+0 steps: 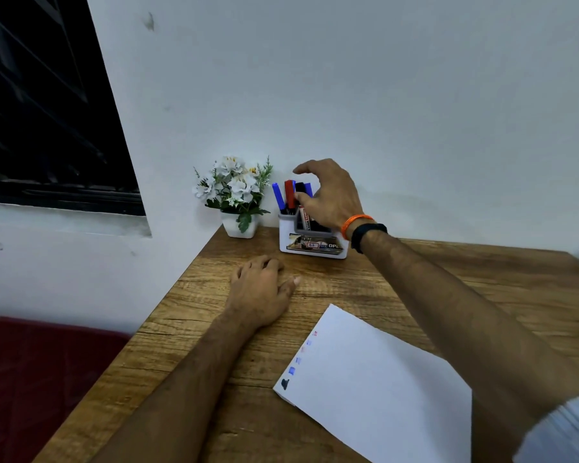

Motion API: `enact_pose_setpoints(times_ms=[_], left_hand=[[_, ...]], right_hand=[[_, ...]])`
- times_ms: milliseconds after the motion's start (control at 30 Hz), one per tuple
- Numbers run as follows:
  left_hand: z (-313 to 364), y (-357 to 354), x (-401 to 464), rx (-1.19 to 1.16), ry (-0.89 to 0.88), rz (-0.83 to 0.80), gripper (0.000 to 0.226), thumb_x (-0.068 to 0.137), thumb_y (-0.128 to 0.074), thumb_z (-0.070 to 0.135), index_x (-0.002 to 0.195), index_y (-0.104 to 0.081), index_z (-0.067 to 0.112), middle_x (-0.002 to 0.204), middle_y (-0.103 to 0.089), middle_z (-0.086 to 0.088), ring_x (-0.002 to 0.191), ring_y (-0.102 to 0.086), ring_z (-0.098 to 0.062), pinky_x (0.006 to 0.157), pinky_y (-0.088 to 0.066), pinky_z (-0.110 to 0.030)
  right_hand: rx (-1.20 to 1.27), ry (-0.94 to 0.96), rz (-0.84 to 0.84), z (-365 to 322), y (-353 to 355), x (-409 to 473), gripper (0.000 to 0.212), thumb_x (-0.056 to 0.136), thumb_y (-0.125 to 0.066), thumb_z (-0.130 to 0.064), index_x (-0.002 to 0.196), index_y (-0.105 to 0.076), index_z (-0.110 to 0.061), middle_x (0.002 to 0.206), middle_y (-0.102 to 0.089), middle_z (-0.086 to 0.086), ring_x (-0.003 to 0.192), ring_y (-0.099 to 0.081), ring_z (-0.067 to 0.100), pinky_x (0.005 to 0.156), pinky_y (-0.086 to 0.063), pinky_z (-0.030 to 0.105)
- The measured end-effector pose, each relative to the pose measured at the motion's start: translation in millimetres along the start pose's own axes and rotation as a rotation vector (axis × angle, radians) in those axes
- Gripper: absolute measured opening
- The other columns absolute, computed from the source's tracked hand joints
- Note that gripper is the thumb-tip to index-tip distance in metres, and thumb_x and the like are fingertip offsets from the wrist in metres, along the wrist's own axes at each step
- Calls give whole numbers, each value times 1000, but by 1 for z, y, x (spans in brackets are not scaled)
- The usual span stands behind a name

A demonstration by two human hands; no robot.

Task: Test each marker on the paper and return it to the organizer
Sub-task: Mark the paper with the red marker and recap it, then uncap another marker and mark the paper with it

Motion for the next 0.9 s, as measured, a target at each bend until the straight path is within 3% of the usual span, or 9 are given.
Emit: enact_pose_setpoints(times_ms=[100,267,400,600,900], left_hand=[[1,0,1,6,0,-16,56,93,-37,59,135,-47,23,147,-40,-2,138,-31,-20,115,-19,-47],[10,3,1,14,-7,-30,54,95,-38,55,136,-46,21,148,-40,-3,138,-32,-21,115,-21,-46],[29,1,1,-14,-59,5,53,96,-41,52,136,-47,18,146,-43,-3,135,-36,-21,114,-27,-44],[45,-10,13,-6,-111,-4,50,96,-42,50,136,-49,21,142,-47,-1,132,-39,-20,110,-31,-45],[44,-22,25,9,-142,1,52,95,-38,53,137,-49,23,143,-47,1,132,-40,-21,108,-32,-49]], right_hand=[[63,-47,60,9,10,-7,40,82,-72,-23,121,-63,-21,126,-62,2,97,-65,21,96,-49,33],[67,-109,69,33,31,-26,29,84,-73,-20,112,-68,-18,116,-67,0,104,-62,17,94,-52,36],[92,-180,115,59,45,-43,21,83,-73,-16,104,-70,-17,109,-70,-1,89,-65,18,89,-53,34],[73,-243,114,87,45,-54,19,83,-72,-17,101,-70,-17,98,-72,-5,95,-65,13,88,-55,35],[-2,-369,91,101,29,-32,30,84,-71,-43,104,-70,-20,99,-73,-6,97,-65,14,79,-48,26]])
Point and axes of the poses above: each hand's wrist, its own x-axis towards the middle knuckle, its own y-axis out of the back of the hand, z = x × y, the point moved 7 cm from there along x, towards the middle knuckle
